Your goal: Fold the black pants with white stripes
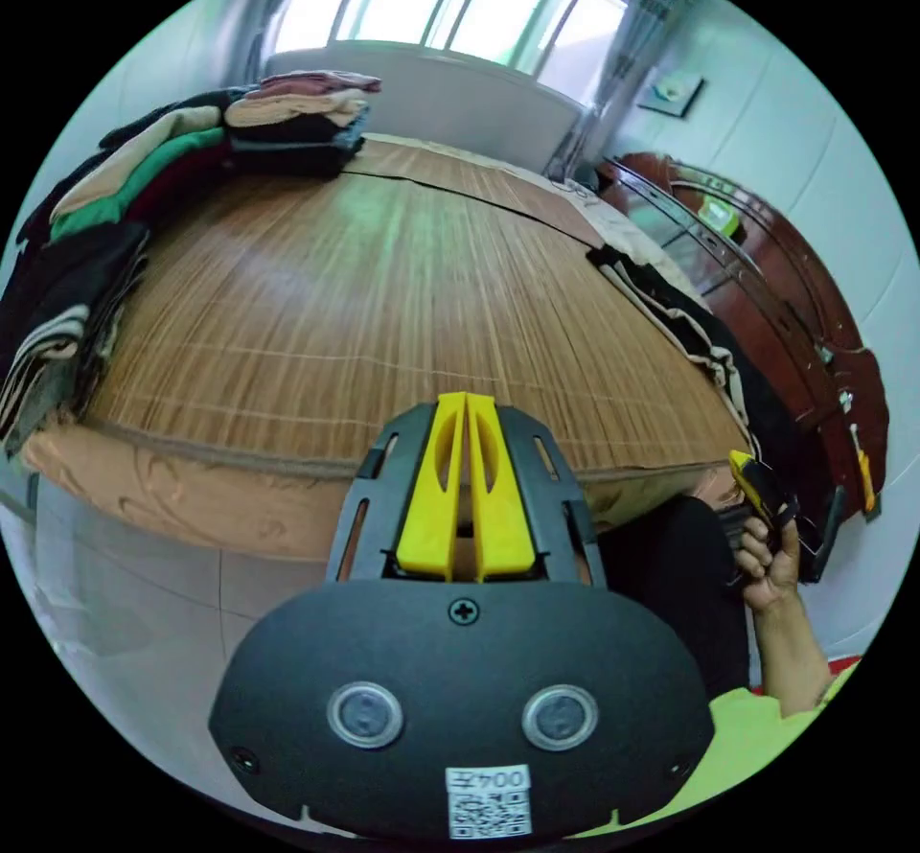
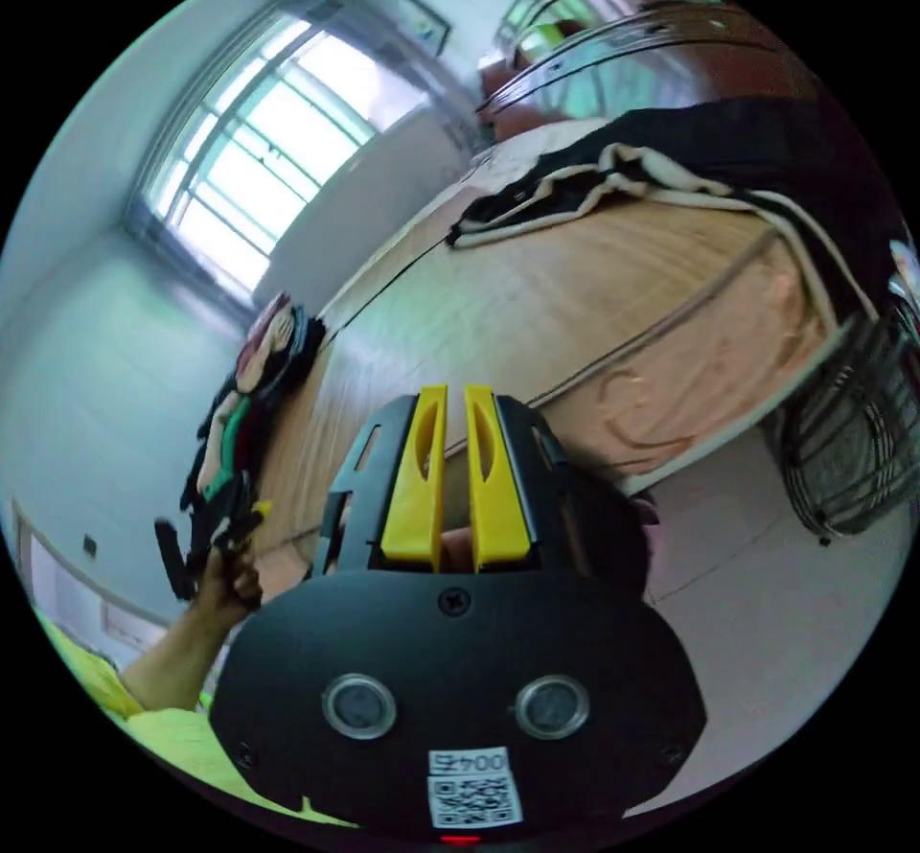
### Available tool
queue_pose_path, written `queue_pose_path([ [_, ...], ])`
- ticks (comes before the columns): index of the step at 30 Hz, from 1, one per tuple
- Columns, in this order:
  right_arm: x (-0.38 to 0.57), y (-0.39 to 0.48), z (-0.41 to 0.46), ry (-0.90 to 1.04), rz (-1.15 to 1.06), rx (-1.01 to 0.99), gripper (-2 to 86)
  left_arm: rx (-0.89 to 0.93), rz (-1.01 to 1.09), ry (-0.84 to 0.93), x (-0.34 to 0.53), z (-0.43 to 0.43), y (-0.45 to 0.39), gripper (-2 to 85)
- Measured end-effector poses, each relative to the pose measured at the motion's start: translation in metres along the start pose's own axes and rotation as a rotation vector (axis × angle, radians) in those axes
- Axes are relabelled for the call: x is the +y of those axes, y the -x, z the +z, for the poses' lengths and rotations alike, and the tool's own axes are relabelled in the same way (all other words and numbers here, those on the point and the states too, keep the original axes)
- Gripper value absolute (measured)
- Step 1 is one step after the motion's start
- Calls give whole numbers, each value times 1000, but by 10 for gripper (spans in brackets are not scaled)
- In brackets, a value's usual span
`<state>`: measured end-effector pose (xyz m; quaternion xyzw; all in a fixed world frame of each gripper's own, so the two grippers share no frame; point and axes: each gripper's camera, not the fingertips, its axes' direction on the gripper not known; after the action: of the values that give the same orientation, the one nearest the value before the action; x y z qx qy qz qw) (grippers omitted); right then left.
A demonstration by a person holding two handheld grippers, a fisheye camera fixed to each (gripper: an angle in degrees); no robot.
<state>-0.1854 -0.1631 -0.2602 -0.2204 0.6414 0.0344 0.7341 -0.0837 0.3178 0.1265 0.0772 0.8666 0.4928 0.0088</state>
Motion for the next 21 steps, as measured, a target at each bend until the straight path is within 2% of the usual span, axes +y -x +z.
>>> queue_pose_path([
  [4, -41, -133, -74, -214, 290, 41, 63, -62, -90, 1, 21, -45, 60, 2],
  [6, -70, -223, -113, -309, 496, -33, 67, -110, -143, 15, 32, -57, 84, 2],
  [9, -104, -304, -138, -400, 664, -103, 92, -122, -275, 86, 49, -63, 123, 2],
  [15, -163, -375, -126, -403, 850, -134, 121, -169, -453, 171, 62, -69, 171, 1],
  [21, -191, -389, -111, -414, 927, -27, 79, -199, -531, 183, 48, -78, 196, 1],
])
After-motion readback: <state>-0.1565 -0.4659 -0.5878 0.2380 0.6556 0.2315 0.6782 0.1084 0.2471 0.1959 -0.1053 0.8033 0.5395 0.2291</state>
